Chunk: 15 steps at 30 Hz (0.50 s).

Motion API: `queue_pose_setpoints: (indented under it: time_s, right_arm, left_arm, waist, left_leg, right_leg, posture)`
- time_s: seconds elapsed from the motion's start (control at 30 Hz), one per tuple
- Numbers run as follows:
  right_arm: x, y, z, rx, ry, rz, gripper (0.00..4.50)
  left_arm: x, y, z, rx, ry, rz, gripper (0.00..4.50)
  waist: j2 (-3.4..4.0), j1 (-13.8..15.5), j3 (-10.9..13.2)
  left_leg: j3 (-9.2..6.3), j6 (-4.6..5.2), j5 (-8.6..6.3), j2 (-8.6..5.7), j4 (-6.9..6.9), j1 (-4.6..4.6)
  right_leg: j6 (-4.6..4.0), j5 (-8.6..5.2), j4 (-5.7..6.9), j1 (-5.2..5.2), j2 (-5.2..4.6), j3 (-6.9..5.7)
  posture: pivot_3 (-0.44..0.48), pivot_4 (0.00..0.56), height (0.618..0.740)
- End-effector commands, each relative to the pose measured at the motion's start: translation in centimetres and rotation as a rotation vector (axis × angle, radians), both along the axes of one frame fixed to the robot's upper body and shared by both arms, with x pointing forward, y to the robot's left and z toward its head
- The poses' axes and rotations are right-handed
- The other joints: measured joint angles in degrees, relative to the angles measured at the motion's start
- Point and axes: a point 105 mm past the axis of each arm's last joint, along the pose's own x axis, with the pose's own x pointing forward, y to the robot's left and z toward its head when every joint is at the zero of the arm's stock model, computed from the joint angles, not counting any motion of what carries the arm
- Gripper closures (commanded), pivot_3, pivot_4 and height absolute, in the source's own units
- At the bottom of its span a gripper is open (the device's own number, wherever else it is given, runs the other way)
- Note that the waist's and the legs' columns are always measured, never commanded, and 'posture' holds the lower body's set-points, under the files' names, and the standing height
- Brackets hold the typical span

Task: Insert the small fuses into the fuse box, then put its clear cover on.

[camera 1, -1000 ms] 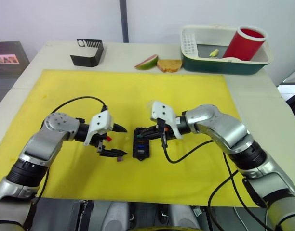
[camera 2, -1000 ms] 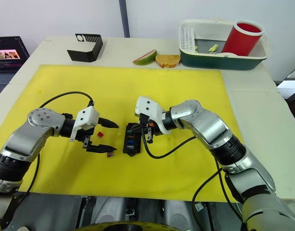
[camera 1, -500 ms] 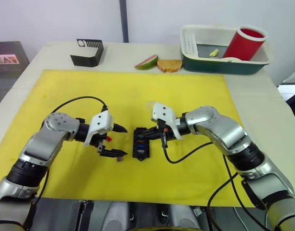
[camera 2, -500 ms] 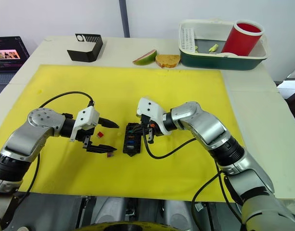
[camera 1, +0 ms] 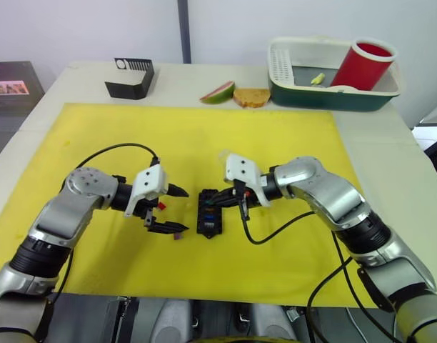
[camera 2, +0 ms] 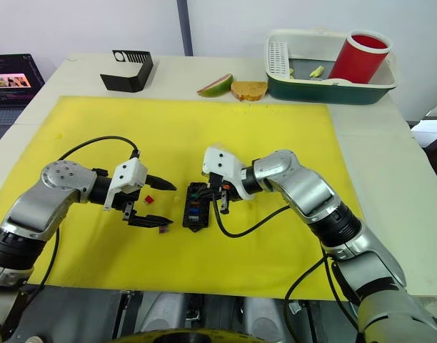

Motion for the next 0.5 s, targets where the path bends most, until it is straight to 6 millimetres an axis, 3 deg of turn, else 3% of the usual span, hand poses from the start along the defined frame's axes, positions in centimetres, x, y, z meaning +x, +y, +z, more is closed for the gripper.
queue_pose_setpoints:
  time_s: [0.03, 0.5]
  right_arm:
    - [0.12, -0.3, -1.24, -0.07, 0.018, -0.015, 4.5]
    - [-0.01, -0.23, -1.45, -0.107, 0.03, -0.024, 4.5]
  left_arm:
    - [-0.09, -0.19, 0.8, -0.002, -0.038, -0.016, 0.05]
    - [0.04, -0.2, 0.79, 0.002, -0.044, -0.013, 0.05]
  waist:
    - [0.0, 0.0, 0.0]
    - [0.0, 0.0, 0.0]
  left_leg:
    - [0.0, 0.0, 0.0, 0.0, 0.0, 0.02]
    - [0.0, 0.0, 0.0, 0.0, 0.0, 0.11]
  right_leg:
    - [0.0, 0.0, 0.0, 0.02, 0.0, 0.0]
    - [0.0, 0.0, 0.0, 0.12, 0.0, 0.0]
  posture:
    - [0.0, 0.15, 0.74]
    - [0.0, 0.15, 0.74]
